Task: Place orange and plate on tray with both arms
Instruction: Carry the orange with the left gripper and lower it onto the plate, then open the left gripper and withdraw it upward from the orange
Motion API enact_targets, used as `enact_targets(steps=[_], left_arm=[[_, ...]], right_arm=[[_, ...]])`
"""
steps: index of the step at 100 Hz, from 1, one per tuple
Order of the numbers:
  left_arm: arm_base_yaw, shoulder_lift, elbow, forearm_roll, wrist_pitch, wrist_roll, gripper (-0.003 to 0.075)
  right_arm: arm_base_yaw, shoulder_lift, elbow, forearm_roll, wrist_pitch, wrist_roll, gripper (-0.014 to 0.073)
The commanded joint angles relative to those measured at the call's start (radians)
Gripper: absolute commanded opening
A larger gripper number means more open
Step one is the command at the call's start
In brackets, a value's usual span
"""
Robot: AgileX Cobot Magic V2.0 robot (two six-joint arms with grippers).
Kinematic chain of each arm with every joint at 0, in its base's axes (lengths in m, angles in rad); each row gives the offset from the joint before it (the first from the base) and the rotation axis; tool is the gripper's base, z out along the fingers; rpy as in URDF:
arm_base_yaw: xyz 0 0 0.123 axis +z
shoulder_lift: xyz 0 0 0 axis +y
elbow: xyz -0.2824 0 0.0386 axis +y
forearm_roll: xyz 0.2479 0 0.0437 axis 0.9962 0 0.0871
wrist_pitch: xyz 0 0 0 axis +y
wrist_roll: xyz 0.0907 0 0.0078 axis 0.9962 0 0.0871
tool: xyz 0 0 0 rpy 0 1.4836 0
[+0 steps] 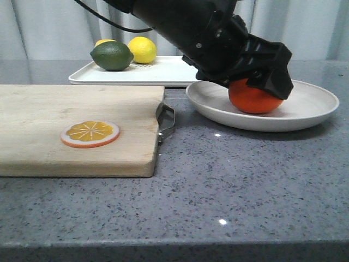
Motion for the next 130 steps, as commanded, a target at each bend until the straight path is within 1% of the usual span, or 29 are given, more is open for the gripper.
enact_targets(steps=[1,17,44,56,66,80,103,117,130], left_arm=[[-0.006,-0.063,-0.035,-0.027,-0.023,-0.007,0.0558],[-0.006,-0.098,-0.035,-0.032,-0.048,-0.027,0.0557],[-0.004,-0.222,-0.035,-0.01,-0.094,-0.027,0.0557],[0.019,-0.288,-0.015,-0.008,-0.098,-0.033,0.0554],[0.047,-0.353,0.035,-0.008,-0.122,-0.034,0.0544],[0.098,-0.468,0.153,-0.001,-0.178,-0.034,0.0534],[0.183,-0.699,0.4,-0.001,-0.234,-0.034,0.0534],[0.214,-0.858,0.569,-0.001,-0.29,-0.034,0.0534],[0.239,-1.001,0.715,-0.014,-0.295,-0.034,0.0534]], right_arm=[[-0.007,0.015,-0.034,0.004,-0.082,-0.009,0.0582],[-0.007,0.015,-0.034,0.004,-0.082,-0.009,0.0582],[-0.007,0.015,-0.034,0.004,-0.082,-0.009,0.0582],[-0.007,0.015,-0.034,0.004,-0.077,-0.009,0.0582],[-0.007,0.015,-0.034,-0.007,-0.067,-0.009,0.0582],[-0.007,0.015,-0.034,-0.026,-0.051,-0.009,0.0582],[-0.007,0.015,-0.034,-0.027,-0.048,-0.009,0.0582],[-0.007,0.015,-0.034,-0.028,-0.05,-0.009,0.0582],[-0.007,0.015,-0.034,-0.031,-0.05,-0.009,0.0582]])
